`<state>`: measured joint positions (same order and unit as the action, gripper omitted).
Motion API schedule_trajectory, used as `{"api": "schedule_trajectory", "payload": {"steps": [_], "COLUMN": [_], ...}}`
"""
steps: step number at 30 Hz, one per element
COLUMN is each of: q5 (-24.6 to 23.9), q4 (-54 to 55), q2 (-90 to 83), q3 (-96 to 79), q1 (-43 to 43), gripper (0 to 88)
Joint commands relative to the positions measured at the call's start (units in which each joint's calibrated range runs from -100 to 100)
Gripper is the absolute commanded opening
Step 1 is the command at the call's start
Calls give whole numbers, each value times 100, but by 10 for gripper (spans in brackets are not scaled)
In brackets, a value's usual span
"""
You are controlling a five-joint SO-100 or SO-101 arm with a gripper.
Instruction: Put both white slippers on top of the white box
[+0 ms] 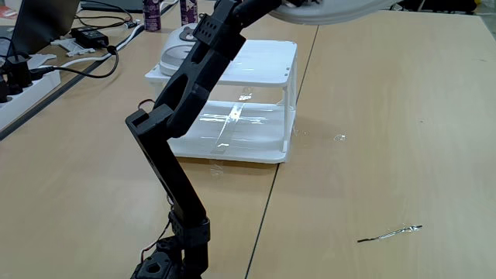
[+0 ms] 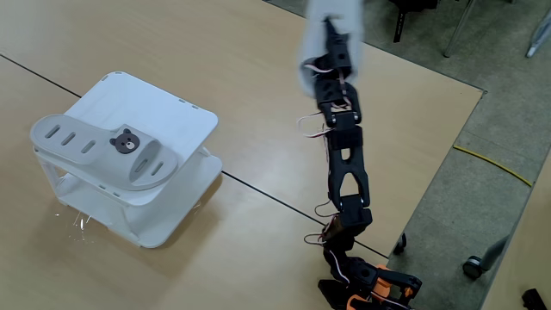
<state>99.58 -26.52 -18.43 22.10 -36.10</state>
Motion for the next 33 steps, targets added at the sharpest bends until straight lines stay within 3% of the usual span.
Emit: {"api": "schedule_trajectory", "payload": {"steps": [1,19,27,33], "q5": [42,42,42,42], "q4": [38,47,47,47], "q2": [-12,2756,2924,4498], "q3": [4,2621,2657,4461], "q1": [913,4203,4235,4153], "gripper": [8,8,8,8]}}
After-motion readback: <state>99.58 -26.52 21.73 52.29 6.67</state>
